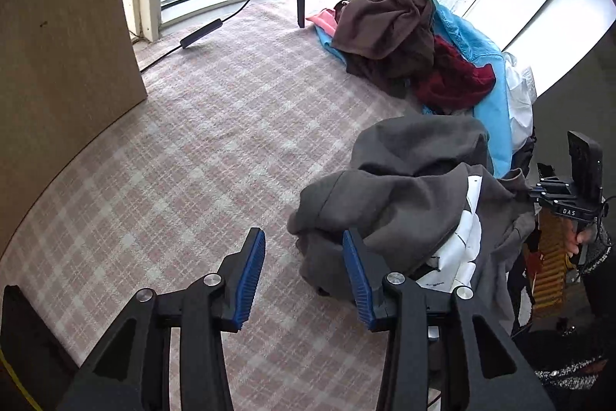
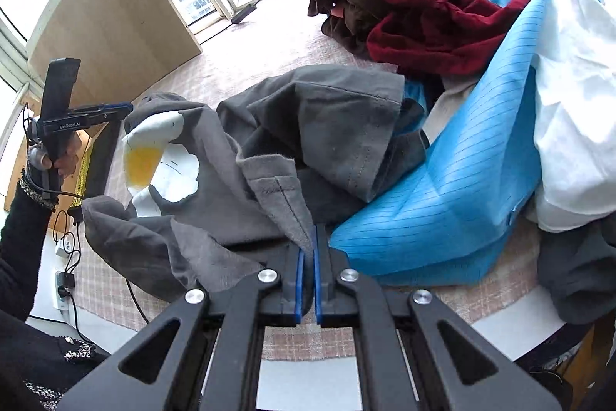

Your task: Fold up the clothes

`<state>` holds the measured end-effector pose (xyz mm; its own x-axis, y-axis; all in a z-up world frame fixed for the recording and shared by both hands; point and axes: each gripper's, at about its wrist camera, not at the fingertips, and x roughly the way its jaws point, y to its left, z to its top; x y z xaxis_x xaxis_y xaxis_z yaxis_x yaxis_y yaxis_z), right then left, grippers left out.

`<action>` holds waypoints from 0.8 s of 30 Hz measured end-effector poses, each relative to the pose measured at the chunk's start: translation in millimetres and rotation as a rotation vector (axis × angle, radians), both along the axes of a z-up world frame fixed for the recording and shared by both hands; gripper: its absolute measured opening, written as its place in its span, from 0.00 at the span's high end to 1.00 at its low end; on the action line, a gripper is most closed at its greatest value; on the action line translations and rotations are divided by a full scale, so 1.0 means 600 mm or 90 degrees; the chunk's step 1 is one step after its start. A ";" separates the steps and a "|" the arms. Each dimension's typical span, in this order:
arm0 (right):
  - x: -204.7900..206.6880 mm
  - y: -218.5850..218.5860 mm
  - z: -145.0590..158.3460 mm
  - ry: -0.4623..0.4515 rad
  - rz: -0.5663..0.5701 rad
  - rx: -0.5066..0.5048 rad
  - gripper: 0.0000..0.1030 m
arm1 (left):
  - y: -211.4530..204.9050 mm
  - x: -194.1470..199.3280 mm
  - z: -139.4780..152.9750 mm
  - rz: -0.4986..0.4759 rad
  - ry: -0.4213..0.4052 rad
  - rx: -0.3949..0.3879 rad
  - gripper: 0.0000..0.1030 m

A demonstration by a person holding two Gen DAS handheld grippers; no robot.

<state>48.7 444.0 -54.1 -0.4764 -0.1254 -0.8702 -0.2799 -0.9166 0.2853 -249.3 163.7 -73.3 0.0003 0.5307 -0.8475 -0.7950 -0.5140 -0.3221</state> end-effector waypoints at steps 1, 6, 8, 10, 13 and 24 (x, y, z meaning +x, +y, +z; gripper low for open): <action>-0.001 -0.001 -0.003 0.000 0.002 0.001 0.96 | 0.012 0.000 0.000 -0.015 -0.008 0.005 0.58; -0.008 -0.018 -0.017 -0.001 0.004 0.000 0.96 | 0.054 -0.001 -0.036 -0.071 -0.026 -0.034 0.45; -0.006 -0.019 -0.021 -0.001 0.001 -0.006 0.96 | 0.063 -0.006 -0.057 -0.073 -0.046 -0.046 0.62; -0.011 -0.024 -0.028 -0.005 -0.002 -0.005 0.95 | 0.066 -0.001 -0.062 -0.067 -0.052 -0.038 0.94; -0.010 -0.027 -0.038 -0.022 -0.023 -0.020 0.60 | 0.063 0.020 -0.051 -0.063 -0.037 -0.011 0.94; -0.034 -0.035 -0.135 -0.097 -0.137 -0.187 0.41 | -0.001 0.045 0.042 0.024 -0.018 0.098 0.95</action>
